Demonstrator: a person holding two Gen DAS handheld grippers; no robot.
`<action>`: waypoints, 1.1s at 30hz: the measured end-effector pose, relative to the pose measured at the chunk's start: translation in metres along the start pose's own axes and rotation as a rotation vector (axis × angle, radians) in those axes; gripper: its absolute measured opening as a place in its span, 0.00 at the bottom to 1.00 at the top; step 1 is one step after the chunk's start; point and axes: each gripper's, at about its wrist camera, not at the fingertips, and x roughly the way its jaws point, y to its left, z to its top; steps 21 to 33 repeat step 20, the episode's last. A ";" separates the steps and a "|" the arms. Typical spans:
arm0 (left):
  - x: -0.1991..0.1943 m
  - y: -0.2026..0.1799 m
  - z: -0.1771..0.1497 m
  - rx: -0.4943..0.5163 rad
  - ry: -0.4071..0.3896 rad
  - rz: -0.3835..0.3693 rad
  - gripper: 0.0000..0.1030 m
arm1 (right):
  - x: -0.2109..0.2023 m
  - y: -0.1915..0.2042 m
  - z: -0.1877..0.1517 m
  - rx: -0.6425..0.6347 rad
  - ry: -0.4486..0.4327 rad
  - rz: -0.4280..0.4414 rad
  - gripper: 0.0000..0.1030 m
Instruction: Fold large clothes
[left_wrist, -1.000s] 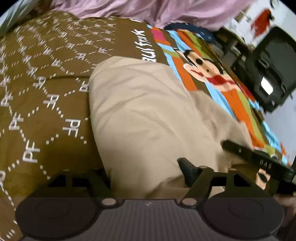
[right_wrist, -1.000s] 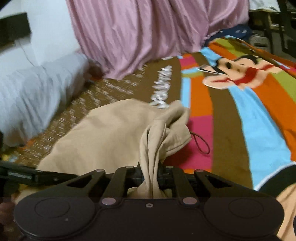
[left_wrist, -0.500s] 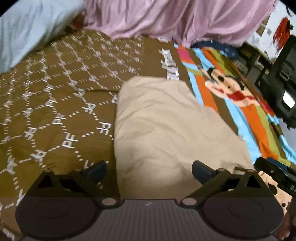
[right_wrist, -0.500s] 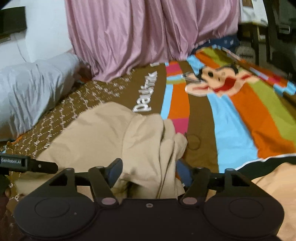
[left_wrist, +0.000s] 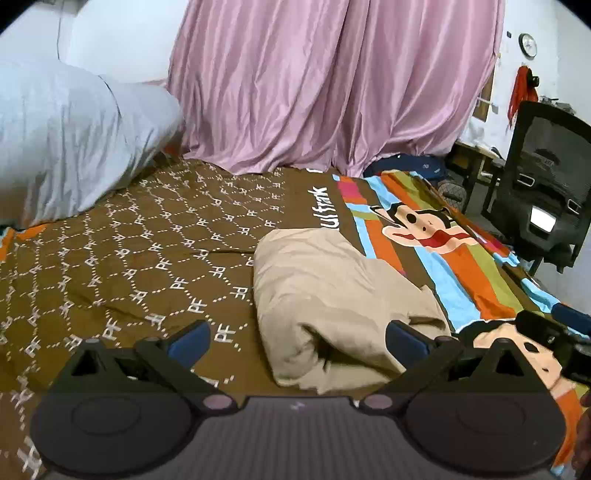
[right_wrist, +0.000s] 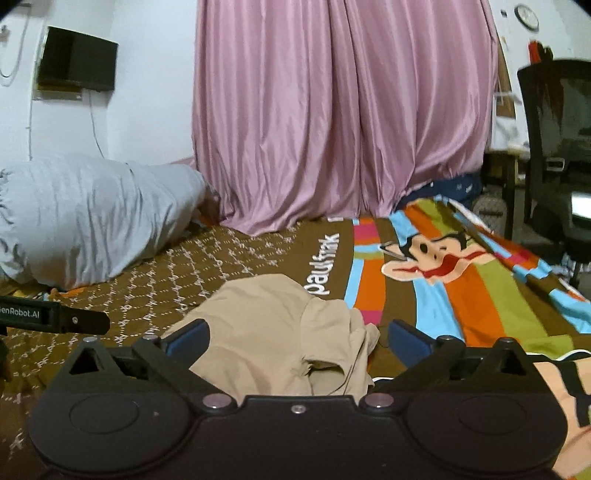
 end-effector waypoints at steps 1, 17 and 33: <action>-0.006 0.001 -0.005 0.002 -0.009 0.009 0.99 | -0.009 0.002 -0.002 0.001 -0.009 -0.005 0.99; -0.022 0.003 -0.053 0.081 -0.015 0.072 1.00 | -0.053 0.016 -0.041 0.034 0.021 -0.035 0.99; -0.021 0.002 -0.056 0.091 -0.017 0.072 1.00 | -0.050 0.017 -0.044 0.038 0.031 -0.036 0.99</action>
